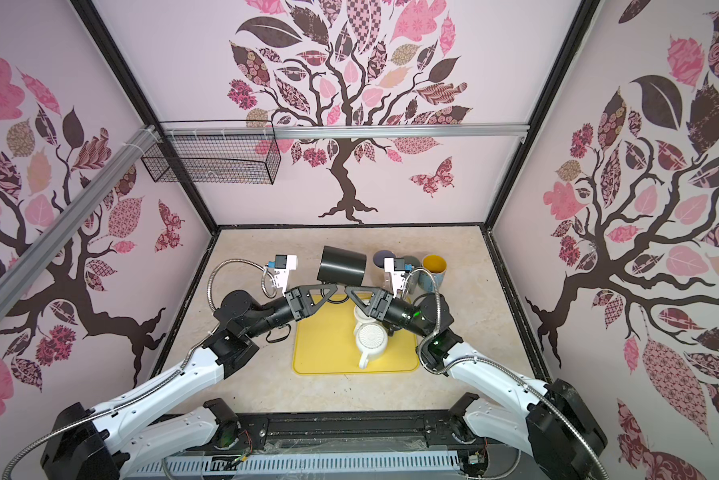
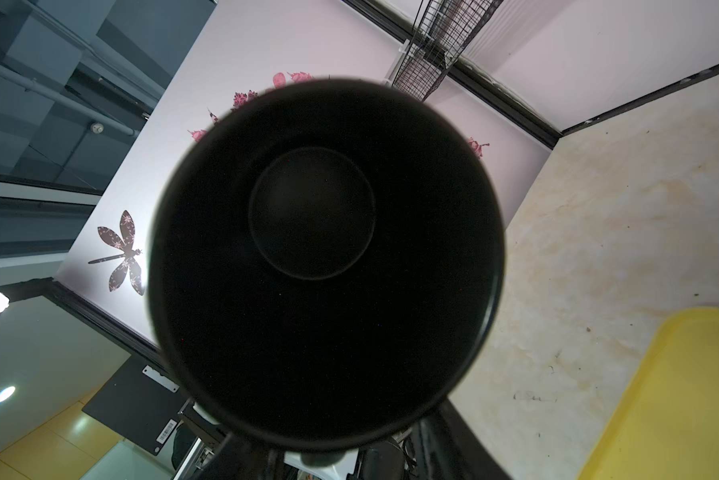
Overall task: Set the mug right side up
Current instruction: 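Raise the black mug with the left gripper while the right gripper grasps its side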
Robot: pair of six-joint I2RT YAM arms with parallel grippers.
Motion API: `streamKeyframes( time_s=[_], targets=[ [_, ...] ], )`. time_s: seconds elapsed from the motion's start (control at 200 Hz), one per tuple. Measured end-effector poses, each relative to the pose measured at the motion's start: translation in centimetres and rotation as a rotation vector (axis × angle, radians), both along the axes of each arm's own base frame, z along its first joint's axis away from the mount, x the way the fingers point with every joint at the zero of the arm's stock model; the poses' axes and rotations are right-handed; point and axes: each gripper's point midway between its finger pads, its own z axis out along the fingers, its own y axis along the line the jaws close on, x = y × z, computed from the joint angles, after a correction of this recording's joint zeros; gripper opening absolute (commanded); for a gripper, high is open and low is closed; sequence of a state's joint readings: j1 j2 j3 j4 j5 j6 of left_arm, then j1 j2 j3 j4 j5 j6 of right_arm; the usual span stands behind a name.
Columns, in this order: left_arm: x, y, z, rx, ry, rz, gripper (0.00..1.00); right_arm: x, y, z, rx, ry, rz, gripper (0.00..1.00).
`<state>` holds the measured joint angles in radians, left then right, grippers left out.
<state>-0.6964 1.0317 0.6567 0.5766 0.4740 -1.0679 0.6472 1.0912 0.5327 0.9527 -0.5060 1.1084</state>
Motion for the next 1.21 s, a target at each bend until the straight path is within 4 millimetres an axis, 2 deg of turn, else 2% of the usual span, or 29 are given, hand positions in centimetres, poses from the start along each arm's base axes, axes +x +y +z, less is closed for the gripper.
streamKeyframes(
  time_s=[0.125, 0.445, 0.995, 1.08, 1.155, 1.205],
  targets=[
    [-0.1, -0.3, 0.3, -0.016, -0.013, 0.005, 0.00, 0.1, 0.0, 0.4, 0.022, 0.003, 0.000, 0.41],
    [0.2, -0.7, 0.2, -0.054, -0.023, 0.013, 0.00, 0.5, 0.0, 1.0, 0.069, 0.024, -0.015, 0.39],
    [0.5, -0.6, -0.8, -0.064, 0.001, 0.028, 0.00, 1.3, 0.8, -0.2, 0.070, 0.057, -0.010, 0.34],
    [0.5, -0.6, -1.0, -0.063, 0.003, 0.031, 0.00, 1.4, 0.9, -0.3, 0.066, 0.060, -0.008, 0.24],
    [0.6, -0.5, -1.0, -0.062, -0.006, 0.041, 0.00, 1.4, 1.2, -0.1, 0.072, 0.071, 0.001, 0.00],
    [0.8, -0.3, -0.8, -0.073, -0.005, 0.049, 0.00, 1.5, 1.3, 0.3, 0.077, 0.064, 0.002, 0.00]
  ],
)
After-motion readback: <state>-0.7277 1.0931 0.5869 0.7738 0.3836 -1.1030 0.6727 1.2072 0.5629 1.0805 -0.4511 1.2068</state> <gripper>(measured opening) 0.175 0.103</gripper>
